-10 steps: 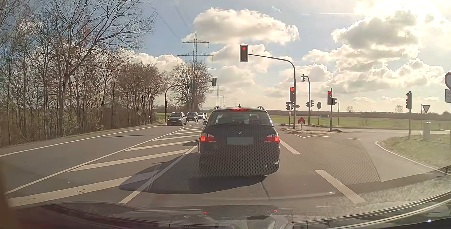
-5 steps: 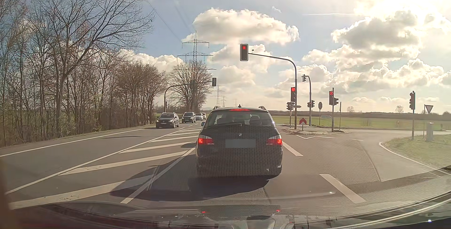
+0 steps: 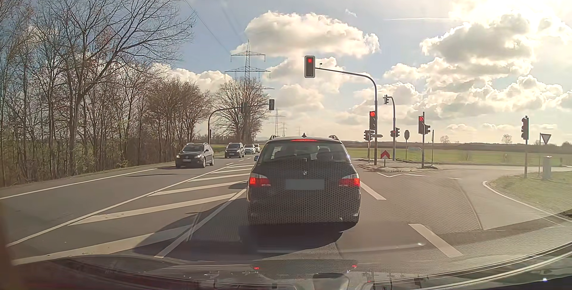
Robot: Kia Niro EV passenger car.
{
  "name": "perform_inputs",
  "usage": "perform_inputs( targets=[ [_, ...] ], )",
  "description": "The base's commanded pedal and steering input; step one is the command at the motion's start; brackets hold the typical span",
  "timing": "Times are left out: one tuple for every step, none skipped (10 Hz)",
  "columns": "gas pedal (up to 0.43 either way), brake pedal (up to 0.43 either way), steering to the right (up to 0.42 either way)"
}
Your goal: Follow the waypoints while adhering to traffic rules and regulations
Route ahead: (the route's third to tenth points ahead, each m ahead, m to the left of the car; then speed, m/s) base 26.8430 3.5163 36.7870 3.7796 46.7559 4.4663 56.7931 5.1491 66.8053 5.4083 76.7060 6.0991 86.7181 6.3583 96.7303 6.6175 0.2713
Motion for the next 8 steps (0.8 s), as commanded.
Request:
perform_inputs(
  targets=[
    [0.000, 0.195, -0.004],
    [0.000, 0.195, -0.005],
    [0.000, 0.195, -0.004],
    [0.000, 0.195, -0.004],
    [0.000, 0.195, -0.004],
    [0.000, 0.195, -0.004],
    [0.000, 0.195, -0.005],
    [0.000, 0.195, -0.004]
  ],
)
